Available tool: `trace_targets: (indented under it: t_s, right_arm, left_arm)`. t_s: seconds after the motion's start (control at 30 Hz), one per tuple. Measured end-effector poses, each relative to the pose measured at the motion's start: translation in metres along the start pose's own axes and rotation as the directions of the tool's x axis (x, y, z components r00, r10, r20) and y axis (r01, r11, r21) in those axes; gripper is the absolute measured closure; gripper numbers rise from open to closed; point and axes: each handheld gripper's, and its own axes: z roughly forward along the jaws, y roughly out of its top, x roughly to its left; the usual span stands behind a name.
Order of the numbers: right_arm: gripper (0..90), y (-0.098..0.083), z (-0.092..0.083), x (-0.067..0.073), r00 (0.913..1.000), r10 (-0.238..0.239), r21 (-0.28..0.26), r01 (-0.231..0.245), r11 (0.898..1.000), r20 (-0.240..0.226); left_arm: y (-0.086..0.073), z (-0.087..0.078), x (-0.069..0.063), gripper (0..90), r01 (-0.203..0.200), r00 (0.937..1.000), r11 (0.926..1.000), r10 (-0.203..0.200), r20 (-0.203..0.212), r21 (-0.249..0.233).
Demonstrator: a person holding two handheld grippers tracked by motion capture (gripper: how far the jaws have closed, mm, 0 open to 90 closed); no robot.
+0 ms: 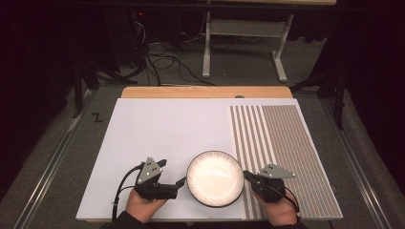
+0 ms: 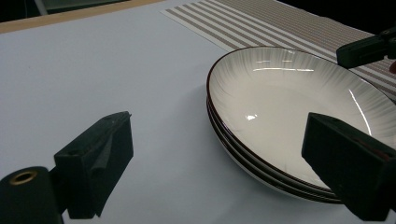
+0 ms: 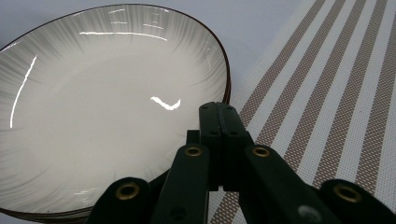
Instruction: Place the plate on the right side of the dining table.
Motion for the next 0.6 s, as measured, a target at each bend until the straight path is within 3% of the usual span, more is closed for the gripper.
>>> trace_targets:
  t_s: [0.6]
  right_arm:
    - [90.0,-0.0006,0.0016,-0.0014,1.0000,-0.002,0.013,0.002,1.000,-0.009]
  left_arm:
    - [-0.0009,0.0010,0.0004,9.9,0.019,0.9995,0.9998,-0.019,0.024,0.008]
